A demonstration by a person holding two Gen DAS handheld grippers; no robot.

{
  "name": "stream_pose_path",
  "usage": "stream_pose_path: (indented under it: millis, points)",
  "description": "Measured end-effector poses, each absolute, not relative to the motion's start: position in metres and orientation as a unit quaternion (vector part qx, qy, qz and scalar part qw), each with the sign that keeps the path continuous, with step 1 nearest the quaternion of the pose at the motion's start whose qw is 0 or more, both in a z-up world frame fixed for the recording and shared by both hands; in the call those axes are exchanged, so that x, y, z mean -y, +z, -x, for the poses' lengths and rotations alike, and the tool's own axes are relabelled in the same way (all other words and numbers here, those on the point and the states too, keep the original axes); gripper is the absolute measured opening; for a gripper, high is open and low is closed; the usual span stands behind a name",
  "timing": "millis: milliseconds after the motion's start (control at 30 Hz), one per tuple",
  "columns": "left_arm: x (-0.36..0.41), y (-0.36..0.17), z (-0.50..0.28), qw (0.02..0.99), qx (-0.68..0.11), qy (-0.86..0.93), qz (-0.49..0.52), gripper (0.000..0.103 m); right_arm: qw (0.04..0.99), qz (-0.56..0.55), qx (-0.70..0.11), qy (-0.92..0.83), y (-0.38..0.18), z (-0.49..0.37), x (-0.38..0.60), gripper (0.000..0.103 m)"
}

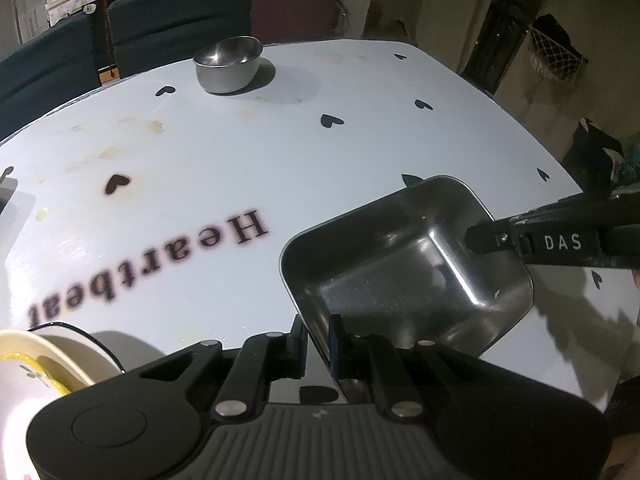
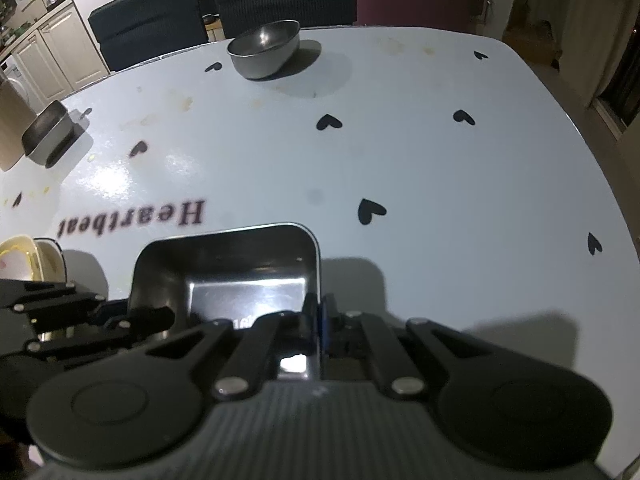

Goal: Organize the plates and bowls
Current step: 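Lower the steel tray onto the table with both grippers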

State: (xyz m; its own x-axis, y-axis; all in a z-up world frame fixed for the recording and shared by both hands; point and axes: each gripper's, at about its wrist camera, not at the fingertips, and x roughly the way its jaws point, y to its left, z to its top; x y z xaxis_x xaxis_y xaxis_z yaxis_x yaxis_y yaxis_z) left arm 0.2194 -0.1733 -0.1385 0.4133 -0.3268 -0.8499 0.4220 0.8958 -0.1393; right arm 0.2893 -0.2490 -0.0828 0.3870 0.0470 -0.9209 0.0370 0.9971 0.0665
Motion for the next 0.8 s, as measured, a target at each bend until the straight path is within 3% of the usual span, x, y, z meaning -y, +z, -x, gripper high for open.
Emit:
stream_pose_path:
  millis: [800]
  points:
    - [0.175,-0.1433,-0.224,0.83,-0.508,-0.222,-0.055,0.016,0.828,-0.047,-0.559,0.004,-0.0893,-0.2912,0.2558,0.003]
